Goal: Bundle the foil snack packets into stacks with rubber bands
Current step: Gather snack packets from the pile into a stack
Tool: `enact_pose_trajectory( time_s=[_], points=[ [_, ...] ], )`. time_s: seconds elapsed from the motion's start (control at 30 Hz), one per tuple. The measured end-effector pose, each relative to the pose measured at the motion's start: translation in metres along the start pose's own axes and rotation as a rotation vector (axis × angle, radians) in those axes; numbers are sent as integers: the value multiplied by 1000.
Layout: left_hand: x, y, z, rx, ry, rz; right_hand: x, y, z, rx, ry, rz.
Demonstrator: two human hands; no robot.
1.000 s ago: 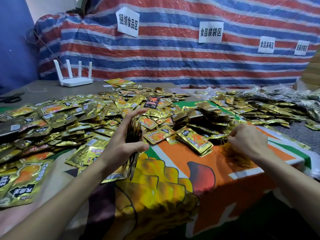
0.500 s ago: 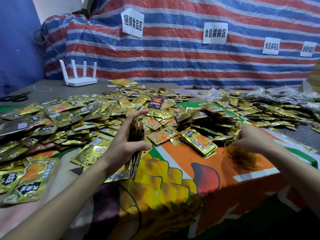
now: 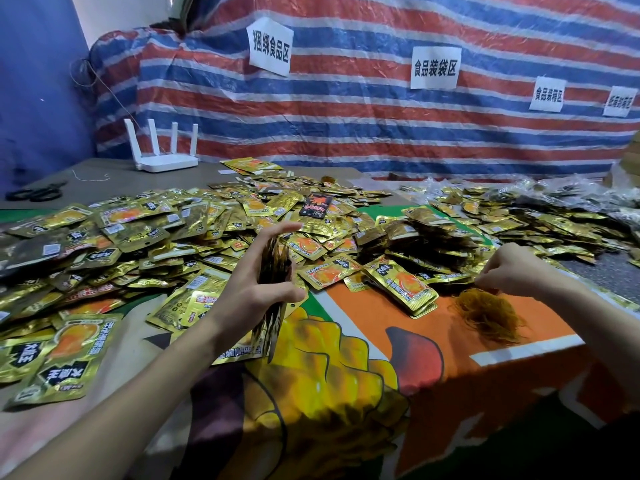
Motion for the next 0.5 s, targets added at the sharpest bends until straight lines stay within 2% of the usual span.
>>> enact_pose_trajectory(
  time_s=[0.13,0.23,0.37,0.5],
  points=[
    [0,1,1,-7,1,-9,-6,-14,-7,196,-21,-103],
    [-2,1,2,-14,-6,-54,-32,-25,-17,312,-162,-6],
    [-7,3,3,-25,-31,-166,-98,-14,-46,167,-473,415],
    [-14,-2,3,48,-117,-211,-175,23,-88,-64,-672,673]
  ],
)
Point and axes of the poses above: each hand's wrist, its own z-axis towards the middle knuckle, its own y-axis out of the palm, x = y × z, the point moved 8 cm from there along z, towards the middle knuckle, and after that the axes turned 8 degrees about z, right-handed, at the moved point
